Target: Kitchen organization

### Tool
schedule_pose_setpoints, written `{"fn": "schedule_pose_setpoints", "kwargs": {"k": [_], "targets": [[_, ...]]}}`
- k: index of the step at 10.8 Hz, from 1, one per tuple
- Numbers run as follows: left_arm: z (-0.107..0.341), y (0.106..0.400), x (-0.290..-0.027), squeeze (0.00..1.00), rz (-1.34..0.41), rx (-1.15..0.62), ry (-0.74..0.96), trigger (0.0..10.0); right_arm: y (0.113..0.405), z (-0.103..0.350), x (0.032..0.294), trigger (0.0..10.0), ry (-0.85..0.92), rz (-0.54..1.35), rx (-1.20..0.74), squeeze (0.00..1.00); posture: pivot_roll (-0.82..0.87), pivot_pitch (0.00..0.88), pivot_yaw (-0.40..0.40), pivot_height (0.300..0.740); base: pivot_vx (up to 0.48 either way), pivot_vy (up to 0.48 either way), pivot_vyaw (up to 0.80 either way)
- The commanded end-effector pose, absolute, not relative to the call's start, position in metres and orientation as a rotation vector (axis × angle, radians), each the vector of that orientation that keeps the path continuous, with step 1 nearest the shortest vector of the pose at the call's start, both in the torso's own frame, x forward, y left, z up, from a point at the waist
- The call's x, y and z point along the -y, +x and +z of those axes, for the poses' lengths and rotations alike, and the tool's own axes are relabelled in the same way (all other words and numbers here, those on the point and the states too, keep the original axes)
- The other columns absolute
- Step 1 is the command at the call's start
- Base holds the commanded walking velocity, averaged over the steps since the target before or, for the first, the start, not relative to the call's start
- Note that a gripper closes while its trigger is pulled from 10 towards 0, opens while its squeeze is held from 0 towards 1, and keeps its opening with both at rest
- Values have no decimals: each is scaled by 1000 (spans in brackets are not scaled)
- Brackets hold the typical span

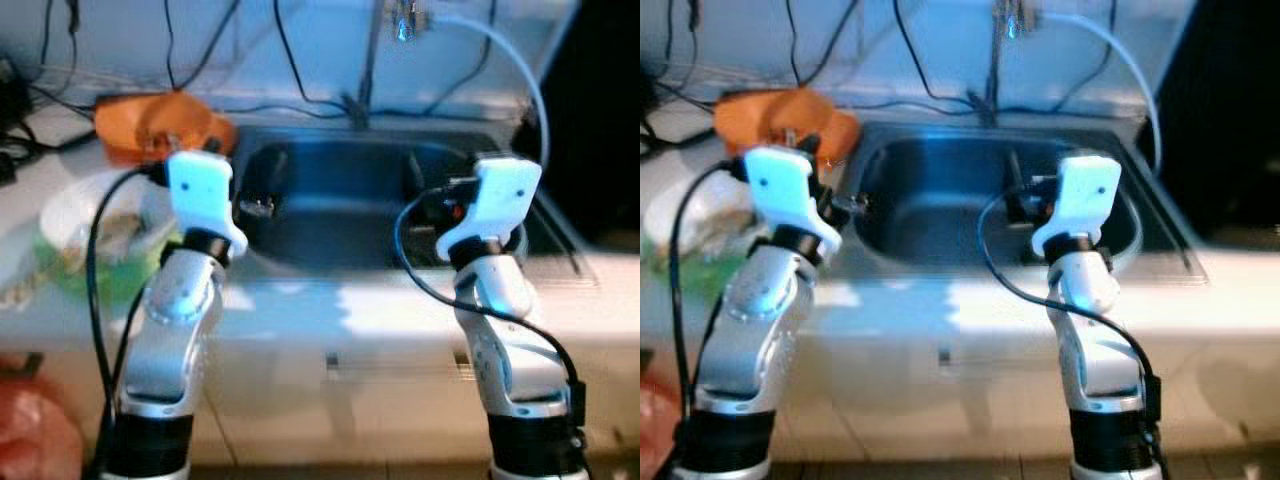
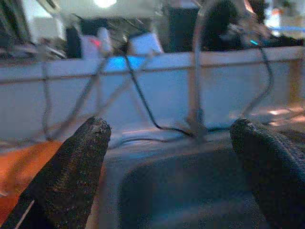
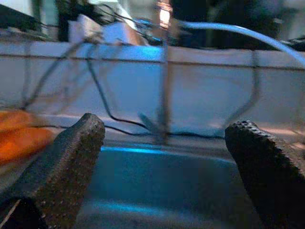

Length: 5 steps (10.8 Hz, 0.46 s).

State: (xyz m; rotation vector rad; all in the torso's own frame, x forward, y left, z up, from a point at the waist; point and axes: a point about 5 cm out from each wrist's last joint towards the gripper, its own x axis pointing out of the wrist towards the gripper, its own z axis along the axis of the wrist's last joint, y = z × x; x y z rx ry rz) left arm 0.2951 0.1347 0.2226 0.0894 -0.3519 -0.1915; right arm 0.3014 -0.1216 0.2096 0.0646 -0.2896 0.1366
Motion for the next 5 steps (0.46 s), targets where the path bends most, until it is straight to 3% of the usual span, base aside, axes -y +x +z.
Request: {"fn": "schedule_pose_setpoints", "kwargs": {"k": [1, 5], "targets": [[224, 294, -141, 0, -165, 360, 100, 10000, 300, 214, 116, 10000, 69, 155, 311, 0, 49, 15, -31, 740, 0, 0, 0], [230, 288, -147, 0, -129, 408, 179, 10000, 301, 212, 116, 10000, 74, 156, 293, 0, 50, 16, -35, 740, 0, 0, 0]]}}
